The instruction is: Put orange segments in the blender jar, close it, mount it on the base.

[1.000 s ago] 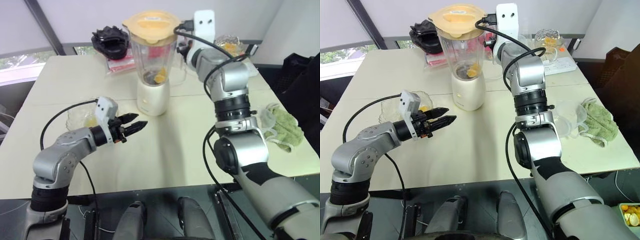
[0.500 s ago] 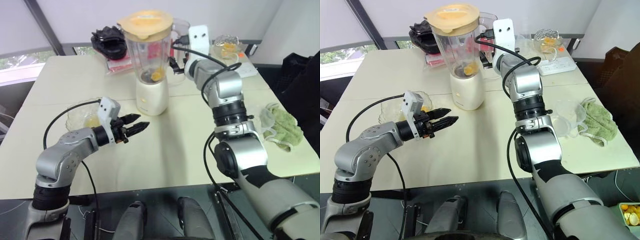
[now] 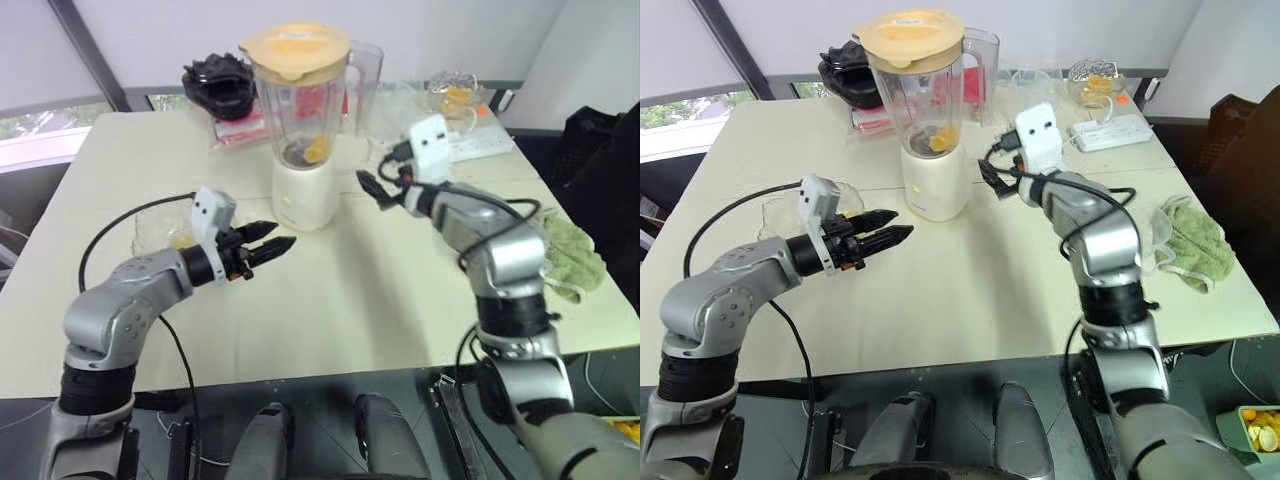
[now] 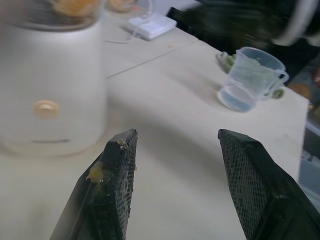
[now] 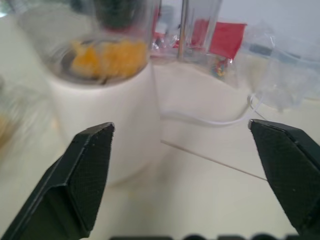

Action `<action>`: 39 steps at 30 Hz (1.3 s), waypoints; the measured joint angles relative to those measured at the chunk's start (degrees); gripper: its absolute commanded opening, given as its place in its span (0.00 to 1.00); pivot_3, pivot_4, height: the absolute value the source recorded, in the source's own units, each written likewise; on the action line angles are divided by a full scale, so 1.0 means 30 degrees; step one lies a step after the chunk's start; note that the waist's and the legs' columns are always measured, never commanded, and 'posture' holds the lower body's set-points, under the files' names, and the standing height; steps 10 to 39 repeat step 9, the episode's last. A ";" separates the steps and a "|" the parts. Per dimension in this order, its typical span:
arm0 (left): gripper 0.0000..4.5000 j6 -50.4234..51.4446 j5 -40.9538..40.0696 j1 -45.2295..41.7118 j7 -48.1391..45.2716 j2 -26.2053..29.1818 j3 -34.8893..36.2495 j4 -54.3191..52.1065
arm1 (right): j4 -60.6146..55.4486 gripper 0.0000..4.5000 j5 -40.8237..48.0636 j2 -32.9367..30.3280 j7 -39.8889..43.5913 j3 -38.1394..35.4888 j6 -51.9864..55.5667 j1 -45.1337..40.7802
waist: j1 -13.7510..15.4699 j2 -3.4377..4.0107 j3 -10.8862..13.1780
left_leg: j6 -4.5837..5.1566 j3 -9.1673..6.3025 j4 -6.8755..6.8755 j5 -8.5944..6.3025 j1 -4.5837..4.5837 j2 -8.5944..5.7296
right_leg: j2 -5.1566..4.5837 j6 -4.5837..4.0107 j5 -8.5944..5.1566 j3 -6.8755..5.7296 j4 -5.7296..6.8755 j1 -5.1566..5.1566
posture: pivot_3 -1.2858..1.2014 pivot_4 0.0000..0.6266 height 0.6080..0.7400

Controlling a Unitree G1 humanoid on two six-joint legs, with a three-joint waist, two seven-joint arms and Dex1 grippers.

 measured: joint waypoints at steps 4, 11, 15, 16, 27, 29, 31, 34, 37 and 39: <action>0.59 0.0309 -0.0315 0.1234 0.0235 0.1288 0.1500 -0.0738 | -0.2701 0.99 0.2795 -0.4542 0.5010 -0.2436 -0.0694 0.3314 | 0.0052 -0.0014 0.0014 | 0.0005 0.0008 0.0008 -0.0004 -0.0006 -0.0002 | -0.0008 0.0015 -0.0009 -0.0004 -0.0087 0.0050 | 0.52 0.24 1.00; 0.59 0.0561 -0.1266 0.2566 0.0148 0.2954 0.3818 -0.1676 | -0.3841 0.99 0.5007 -0.6911 0.7670 -0.4915 -0.0728 0.4762 | -0.0032 -0.0028 0.0018 | 0.0014 0.0035 0.0007 -0.0009 0.0053 0.0031 | 0.0001 -0.0045 -0.0029 -0.0010 -0.0132 0.0108 | 0.52 0.24 1.00; 0.59 0.0561 -0.1266 0.2566 0.0148 0.2954 0.3818 -0.1676 | -0.3841 0.99 0.5007 -0.6911 0.7670 -0.4915 -0.0728 0.4762 | -0.0032 -0.0028 0.0018 | 0.0014 0.0035 0.0007 -0.0009 0.0053 0.0031 | 0.0001 -0.0045 -0.0029 -0.0010 -0.0132 0.0108 | 0.52 0.24 1.00; 0.59 0.0561 -0.1266 0.2566 0.0148 0.2954 0.3818 -0.1676 | -0.3841 0.99 0.5007 -0.6911 0.7670 -0.4915 -0.0728 0.4762 | -0.0032 -0.0028 0.0018 | 0.0014 0.0035 0.0007 -0.0009 0.0053 0.0031 | 0.0001 -0.0045 -0.0029 -0.0010 -0.0132 0.0108 | 0.52 0.24 1.00; 0.59 0.0561 -0.1266 0.2566 0.0148 0.2954 0.3818 -0.1676 | -0.3841 0.99 0.5007 -0.6911 0.7670 -0.4915 -0.0728 0.4762 | -0.0032 -0.0028 0.0018 | 0.0014 0.0035 0.0007 -0.0009 0.0053 0.0031 | 0.0001 -0.0045 -0.0029 -0.0010 -0.0132 0.0108 | 0.52 0.24 1.00; 0.59 0.0561 -0.1266 0.2566 0.0148 0.2954 0.3818 -0.1676 | -0.3841 0.99 0.5007 -0.6911 0.7670 -0.4915 -0.0728 0.4762 | -0.0032 -0.0028 0.0018 | 0.0014 0.0035 0.0007 -0.0009 0.0053 0.0031 | 0.0001 -0.0045 -0.0029 -0.0010 -0.0132 0.0108 | 0.52 0.24 1.00; 0.59 0.0561 -0.1266 0.2566 0.0148 0.2954 0.3818 -0.1676 | -0.3841 0.99 0.5007 -0.6911 0.7670 -0.4915 -0.0728 0.4762 | -0.0032 -0.0028 0.0018 | 0.0014 0.0035 0.0007 -0.0009 0.0053 0.0031 | 0.0001 -0.0045 -0.0029 -0.0010 -0.0132 0.0108 | 0.52 0.24 1.00; 0.59 0.0561 -0.1266 0.2566 0.0148 0.2954 0.3818 -0.1676 | -0.3841 0.99 0.5007 -0.6911 0.7670 -0.4915 -0.0728 0.4762 | -0.0032 -0.0028 0.0018 | 0.0014 0.0035 0.0007 -0.0009 0.0053 0.0031 | 0.0001 -0.0045 -0.0029 -0.0010 -0.0132 0.0108 | 0.52 0.24 1.00; 0.59 0.0561 -0.1266 0.2566 0.0148 0.2954 0.3818 -0.1676 | -0.3841 0.99 0.5007 -0.6911 0.7670 -0.4915 -0.0728 0.4762 | -0.0032 -0.0028 0.0018 | 0.0014 0.0035 0.0007 -0.0009 0.0053 0.0031 | 0.0001 -0.0045 -0.0029 -0.0010 -0.0132 0.0108 | 0.52 0.24 1.00; 0.59 0.0561 -0.1266 0.2566 0.0148 0.2954 0.3818 -0.1676 | -0.3841 0.99 0.5007 -0.6911 0.7670 -0.4915 -0.0728 0.4762 | -0.0032 -0.0028 0.0018 | 0.0014 0.0035 0.0007 -0.0009 0.0053 0.0031 | 0.0001 -0.0045 -0.0029 -0.0010 -0.0132 0.0108 | 0.52 0.24 1.00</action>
